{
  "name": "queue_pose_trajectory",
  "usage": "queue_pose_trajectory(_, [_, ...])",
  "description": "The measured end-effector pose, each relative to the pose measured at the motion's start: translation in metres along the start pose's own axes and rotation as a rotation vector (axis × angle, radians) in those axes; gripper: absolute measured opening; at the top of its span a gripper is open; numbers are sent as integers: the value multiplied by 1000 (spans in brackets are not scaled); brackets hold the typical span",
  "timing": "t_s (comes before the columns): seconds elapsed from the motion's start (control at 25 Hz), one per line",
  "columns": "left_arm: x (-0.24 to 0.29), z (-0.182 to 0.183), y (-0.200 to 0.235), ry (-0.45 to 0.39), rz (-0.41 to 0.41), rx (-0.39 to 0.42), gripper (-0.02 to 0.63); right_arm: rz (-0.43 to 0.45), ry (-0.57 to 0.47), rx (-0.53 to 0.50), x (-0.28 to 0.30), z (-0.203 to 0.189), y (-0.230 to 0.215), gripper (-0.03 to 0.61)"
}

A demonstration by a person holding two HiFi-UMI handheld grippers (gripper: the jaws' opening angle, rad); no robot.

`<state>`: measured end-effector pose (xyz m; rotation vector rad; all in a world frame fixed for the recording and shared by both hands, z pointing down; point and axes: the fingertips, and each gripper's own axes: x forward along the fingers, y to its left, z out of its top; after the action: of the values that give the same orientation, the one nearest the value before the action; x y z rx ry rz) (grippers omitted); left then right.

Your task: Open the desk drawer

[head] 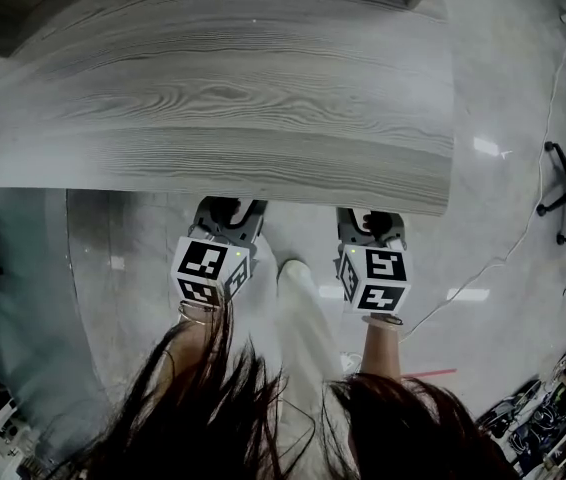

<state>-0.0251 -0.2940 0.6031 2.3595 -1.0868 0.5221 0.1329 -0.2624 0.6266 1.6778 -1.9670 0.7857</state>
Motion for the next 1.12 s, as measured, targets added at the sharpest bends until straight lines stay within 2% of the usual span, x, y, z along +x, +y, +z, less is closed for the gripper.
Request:
queue_pose_trajectory(0.2, [2, -2, 1, -18, 7, 19, 118, 8, -4, 8, 0, 1, -2, 180])
queue_pose_trajectory(0.48, [3, 0, 2, -25, 31, -1, 118, 16, -14, 24, 3, 2, -2, 179])
queue_pose_trajectory(1.12, [1, 0, -1, -45, 21, -51, 118, 13, -21, 47, -1, -1, -4, 179])
